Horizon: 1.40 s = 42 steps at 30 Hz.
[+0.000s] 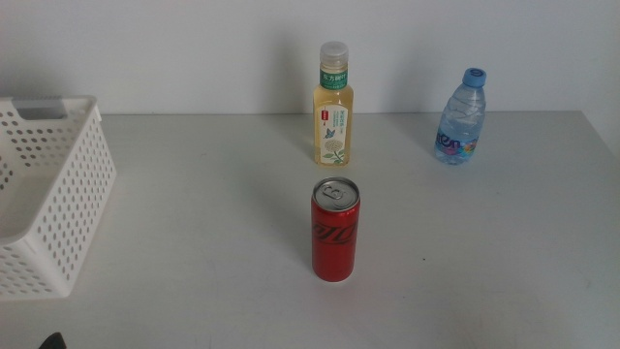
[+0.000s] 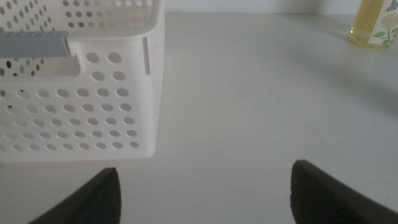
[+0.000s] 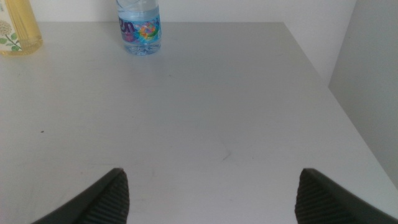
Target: Use arms to grab the bottles and put them into the dustbin to the left of the table.
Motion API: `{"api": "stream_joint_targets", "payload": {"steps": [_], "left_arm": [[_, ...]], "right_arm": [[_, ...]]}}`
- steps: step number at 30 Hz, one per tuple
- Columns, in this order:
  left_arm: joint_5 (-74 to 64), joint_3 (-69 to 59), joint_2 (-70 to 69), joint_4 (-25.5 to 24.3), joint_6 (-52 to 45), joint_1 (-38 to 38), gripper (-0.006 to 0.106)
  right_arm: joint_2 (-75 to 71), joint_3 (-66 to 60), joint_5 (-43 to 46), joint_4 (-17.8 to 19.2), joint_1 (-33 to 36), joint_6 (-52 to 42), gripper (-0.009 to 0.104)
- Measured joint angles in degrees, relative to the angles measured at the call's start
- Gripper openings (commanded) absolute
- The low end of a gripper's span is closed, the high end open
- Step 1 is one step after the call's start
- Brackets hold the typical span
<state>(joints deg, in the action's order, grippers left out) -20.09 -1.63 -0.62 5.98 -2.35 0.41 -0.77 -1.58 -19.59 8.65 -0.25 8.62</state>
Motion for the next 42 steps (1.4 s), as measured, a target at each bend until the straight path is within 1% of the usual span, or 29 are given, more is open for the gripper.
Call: {"api": "stream_joint_targets", "payload": {"steps": [8, 11, 14, 17, 22, 25, 29, 31, 33, 39, 42], "left_arm": [[1.85, 0.00, 0.42, 1.02, 0.00, -0.92, 0.093], [6.51, 0.00, 5.18, 1.02, 0.00, -4.67, 0.093], [12.85, 0.00, 13.75, 1.16, 0.00, -10.22, 0.093], [22.51, 0.00, 23.65, 1.21, 0.00, -16.69, 0.093], [42.84, 0.00, 42.18, 1.36, 0.00, -28.26, 0.093], [56.14, 0.05, 53.52, 1.90, 0.00, -33.85, 0.093], [73.31, 0.15, 66.01, 2.70, 0.06, -39.44, 0.093], [80.72, 0.28, 72.15, 2.81, 0.06, -41.14, 0.093], [83.56, 0.57, 77.23, 2.86, 0.97, -41.96, 0.093], [84.85, 0.64, 84.85, 1.91, 9.55, -42.22, 0.093], [84.91, 0.69, 85.25, 1.69, 10.51, -42.22, 0.093]], "right_arm": [[0.00, 0.00, 0.00, 0.00, 0.00, 0.00, 0.094], [0.00, 0.00, 0.00, 0.04, 0.00, 0.00, 0.094], [0.00, 0.00, 0.00, 0.04, 0.00, 0.00, 0.094], [0.00, 0.00, 0.00, 0.04, 0.00, 0.00, 0.094], [0.00, 0.00, 0.00, 0.04, 0.00, 0.00, 0.094], [0.00, 0.00, 0.00, 0.04, 0.00, 0.00, 0.094], [0.00, 0.00, 0.00, 0.04, 0.00, 0.00, 0.094], [0.00, 0.00, 0.00, 0.04, 0.00, 0.00, 0.094], [0.00, 0.00, 0.00, 0.04, 0.00, 0.00, 0.094], [0.00, 0.00, 0.00, 0.04, 0.00, 0.00, 0.094], [0.00, 0.00, 0.00, 0.04, 0.00, 0.00, 0.094]]}}
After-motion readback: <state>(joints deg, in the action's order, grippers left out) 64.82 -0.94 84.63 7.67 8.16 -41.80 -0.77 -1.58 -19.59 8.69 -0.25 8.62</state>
